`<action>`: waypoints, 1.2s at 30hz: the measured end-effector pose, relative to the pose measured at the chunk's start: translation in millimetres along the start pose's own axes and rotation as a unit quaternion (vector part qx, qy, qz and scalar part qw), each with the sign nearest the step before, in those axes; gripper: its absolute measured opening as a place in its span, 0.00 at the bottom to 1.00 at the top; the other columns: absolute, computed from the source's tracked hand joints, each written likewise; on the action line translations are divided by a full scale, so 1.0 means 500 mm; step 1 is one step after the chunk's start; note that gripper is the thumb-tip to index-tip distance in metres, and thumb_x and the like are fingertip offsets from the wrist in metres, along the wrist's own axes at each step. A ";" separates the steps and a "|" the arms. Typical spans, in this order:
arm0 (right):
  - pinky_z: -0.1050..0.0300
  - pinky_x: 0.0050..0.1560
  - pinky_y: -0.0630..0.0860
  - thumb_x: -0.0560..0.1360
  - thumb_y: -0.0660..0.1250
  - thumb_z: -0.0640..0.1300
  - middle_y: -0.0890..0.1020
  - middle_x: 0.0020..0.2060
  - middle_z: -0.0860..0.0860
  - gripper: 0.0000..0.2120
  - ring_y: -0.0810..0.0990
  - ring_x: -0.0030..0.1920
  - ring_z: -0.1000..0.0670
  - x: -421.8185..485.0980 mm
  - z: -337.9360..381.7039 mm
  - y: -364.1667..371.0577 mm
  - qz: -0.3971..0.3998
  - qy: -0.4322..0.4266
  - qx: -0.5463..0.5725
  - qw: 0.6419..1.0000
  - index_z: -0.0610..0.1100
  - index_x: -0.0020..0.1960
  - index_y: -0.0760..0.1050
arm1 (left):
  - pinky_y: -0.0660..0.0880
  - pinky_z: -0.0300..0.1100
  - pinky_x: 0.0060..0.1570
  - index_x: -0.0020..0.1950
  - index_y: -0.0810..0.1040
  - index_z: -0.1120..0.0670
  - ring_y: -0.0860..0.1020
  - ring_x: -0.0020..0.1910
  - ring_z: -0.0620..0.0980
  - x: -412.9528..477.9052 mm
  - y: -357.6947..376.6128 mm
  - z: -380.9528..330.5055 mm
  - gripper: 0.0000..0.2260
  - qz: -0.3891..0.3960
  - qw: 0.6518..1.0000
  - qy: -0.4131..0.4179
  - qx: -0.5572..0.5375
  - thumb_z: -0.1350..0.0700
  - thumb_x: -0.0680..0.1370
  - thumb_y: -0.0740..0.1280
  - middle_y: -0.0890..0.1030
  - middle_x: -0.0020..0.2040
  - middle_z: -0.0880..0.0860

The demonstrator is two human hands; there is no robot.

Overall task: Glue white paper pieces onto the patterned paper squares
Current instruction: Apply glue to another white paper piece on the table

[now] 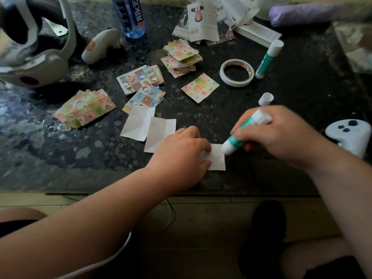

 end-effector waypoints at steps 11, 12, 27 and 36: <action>0.50 0.42 0.85 0.81 0.69 0.44 0.86 0.42 0.50 0.15 0.87 0.39 0.50 0.005 -0.021 -0.038 -0.137 0.014 -0.006 0.990 0.64 0.58 0.73 | 0.76 0.40 0.49 0.57 0.83 0.46 0.79 0.45 0.43 -0.009 -0.006 0.049 0.11 -0.034 0.922 -0.189 -0.336 0.48 0.76 0.74 0.81 0.52 0.45; 0.48 0.46 0.85 0.79 0.71 0.45 0.86 0.42 0.51 0.15 0.86 0.41 0.51 0.004 -0.026 -0.036 -0.137 0.022 -0.030 0.990 0.64 0.57 0.72 | 0.78 0.41 0.45 0.58 0.83 0.46 0.81 0.40 0.42 -0.012 -0.006 0.054 0.12 -0.044 0.882 -0.210 -0.420 0.49 0.75 0.75 0.83 0.51 0.48; 0.70 0.37 0.72 0.72 0.76 0.38 0.78 0.45 0.53 0.25 0.78 0.41 0.56 0.003 -0.020 -0.021 -0.186 0.018 -0.040 0.982 0.58 0.59 0.68 | 0.79 0.50 0.43 0.54 0.80 0.46 0.79 0.40 0.48 -0.043 -0.009 -0.011 0.15 -0.008 0.843 -0.091 -0.529 0.44 0.71 0.75 0.82 0.43 0.52; 0.49 0.50 0.81 0.72 0.76 0.40 0.82 0.47 0.50 0.25 0.83 0.45 0.48 0.004 -0.005 0.052 -0.042 -0.026 -0.081 0.996 0.63 0.58 0.69 | 0.78 0.52 0.41 0.43 0.67 0.50 0.78 0.37 0.49 -0.026 -0.012 0.053 0.14 -0.112 0.912 -0.179 -0.353 0.54 0.74 0.74 0.81 0.40 0.49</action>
Point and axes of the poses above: each hand's wrist, its own x-axis towards the middle knuckle, its own y-axis out of the palm, z = x × y, the point moved 9 cm from there along x, towards the middle knuckle
